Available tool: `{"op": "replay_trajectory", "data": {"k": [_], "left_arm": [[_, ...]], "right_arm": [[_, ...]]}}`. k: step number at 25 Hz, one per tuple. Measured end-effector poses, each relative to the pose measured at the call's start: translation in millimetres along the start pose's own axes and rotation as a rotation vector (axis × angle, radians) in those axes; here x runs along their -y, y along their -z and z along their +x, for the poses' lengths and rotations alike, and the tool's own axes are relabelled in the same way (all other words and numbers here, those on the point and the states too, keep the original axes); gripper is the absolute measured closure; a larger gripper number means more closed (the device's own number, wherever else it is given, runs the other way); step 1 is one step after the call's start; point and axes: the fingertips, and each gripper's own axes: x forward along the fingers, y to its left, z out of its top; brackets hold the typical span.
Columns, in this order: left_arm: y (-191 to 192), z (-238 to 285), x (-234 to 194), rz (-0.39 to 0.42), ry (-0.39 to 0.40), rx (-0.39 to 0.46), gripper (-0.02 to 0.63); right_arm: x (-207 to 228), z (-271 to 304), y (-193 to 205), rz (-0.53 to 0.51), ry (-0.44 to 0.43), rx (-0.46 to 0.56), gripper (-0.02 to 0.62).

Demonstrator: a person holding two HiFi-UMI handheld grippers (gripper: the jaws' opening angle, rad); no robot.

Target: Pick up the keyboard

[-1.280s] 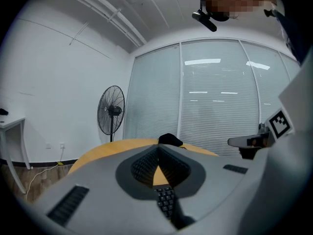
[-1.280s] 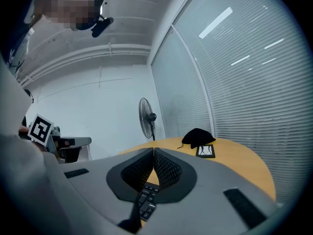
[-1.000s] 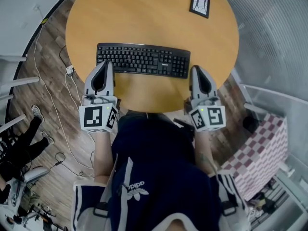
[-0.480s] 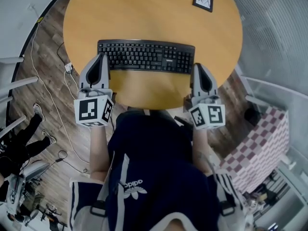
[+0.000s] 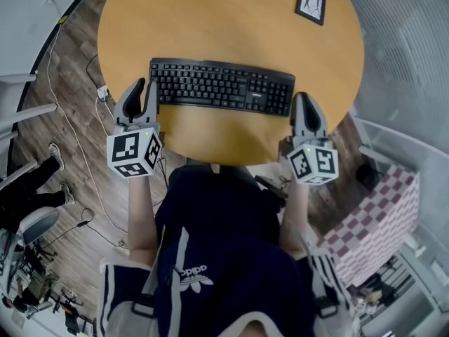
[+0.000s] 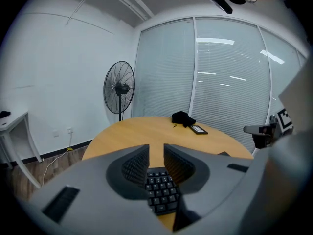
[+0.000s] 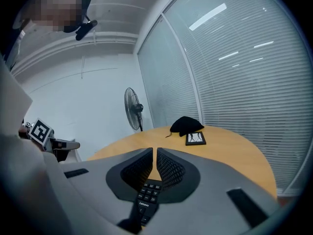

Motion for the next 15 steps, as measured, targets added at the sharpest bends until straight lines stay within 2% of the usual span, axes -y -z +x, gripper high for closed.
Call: {"op": "replay_trajectory", "data": {"k": [11, 15], "left_arm": [[25.3, 43.6, -35.2, -0.084, -0.008, -0.106, 0.489], [34.6, 55.7, -39.4, -0.111, 0.006, -0.146, 0.474]], "right_arm": [[17.5, 27.1, 11.5, 0.003, 0.053, -0.046, 0.581], [25.4, 34.8, 13.9, 0.018, 0.061, -0.060, 0.538]]}}
